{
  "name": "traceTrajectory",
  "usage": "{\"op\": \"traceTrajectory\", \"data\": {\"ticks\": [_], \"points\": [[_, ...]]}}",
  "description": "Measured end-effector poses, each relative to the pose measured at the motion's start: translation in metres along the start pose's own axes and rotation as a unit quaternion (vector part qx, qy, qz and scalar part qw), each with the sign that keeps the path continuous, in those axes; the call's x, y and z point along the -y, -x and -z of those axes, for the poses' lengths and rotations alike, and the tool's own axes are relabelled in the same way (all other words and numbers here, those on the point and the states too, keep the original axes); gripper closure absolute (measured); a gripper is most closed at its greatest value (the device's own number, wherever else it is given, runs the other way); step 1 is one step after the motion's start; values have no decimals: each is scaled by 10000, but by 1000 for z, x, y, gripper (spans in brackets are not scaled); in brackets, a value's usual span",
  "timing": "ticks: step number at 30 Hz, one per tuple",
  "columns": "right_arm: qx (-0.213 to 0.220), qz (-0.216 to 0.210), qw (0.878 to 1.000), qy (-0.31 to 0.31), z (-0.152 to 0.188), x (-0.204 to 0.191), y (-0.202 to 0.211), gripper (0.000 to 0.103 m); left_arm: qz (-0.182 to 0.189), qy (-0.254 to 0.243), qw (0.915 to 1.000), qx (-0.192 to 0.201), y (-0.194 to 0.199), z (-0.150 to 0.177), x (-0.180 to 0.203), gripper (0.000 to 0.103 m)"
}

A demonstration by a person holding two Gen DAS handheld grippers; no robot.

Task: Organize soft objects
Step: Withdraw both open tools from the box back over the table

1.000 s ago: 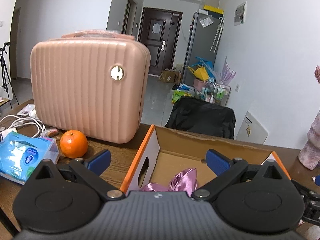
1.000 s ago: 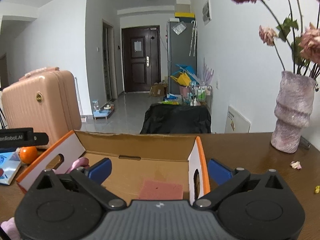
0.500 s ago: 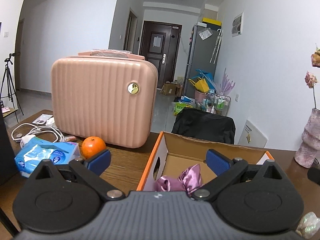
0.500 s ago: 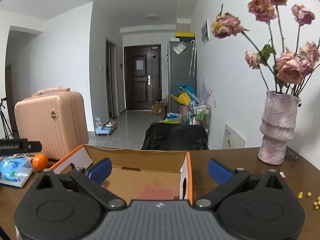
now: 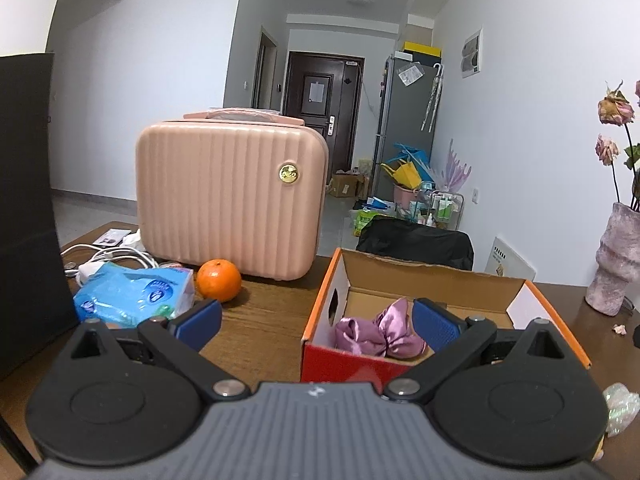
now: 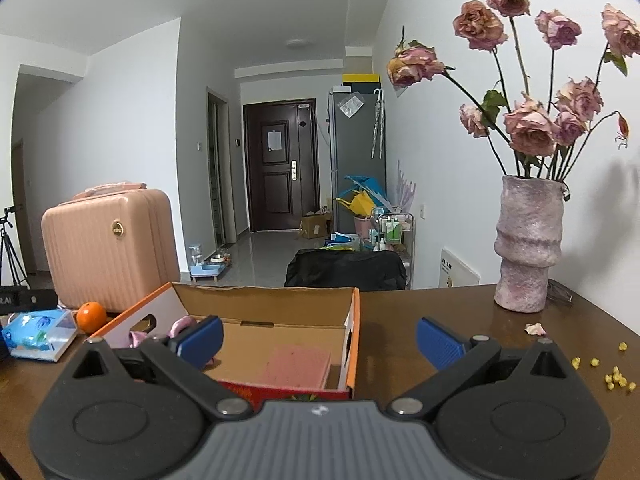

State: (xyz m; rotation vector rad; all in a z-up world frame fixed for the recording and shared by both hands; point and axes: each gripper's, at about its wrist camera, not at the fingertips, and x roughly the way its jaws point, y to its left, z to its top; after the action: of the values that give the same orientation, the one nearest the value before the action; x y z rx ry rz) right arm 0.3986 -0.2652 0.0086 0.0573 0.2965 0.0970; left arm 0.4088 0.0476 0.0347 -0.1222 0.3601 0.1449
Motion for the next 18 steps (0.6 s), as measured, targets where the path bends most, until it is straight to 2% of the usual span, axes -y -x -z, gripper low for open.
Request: {"op": "traceTrajectory", "data": {"ticks": [6,18], "points": [[102,18,9999,-15,14,1,23,0,10,-86,9998,157,27,16,1,0],[196,-147,9997,-59,44,0,65,0,340,-242,9989,222,78,47,8,0]]}}
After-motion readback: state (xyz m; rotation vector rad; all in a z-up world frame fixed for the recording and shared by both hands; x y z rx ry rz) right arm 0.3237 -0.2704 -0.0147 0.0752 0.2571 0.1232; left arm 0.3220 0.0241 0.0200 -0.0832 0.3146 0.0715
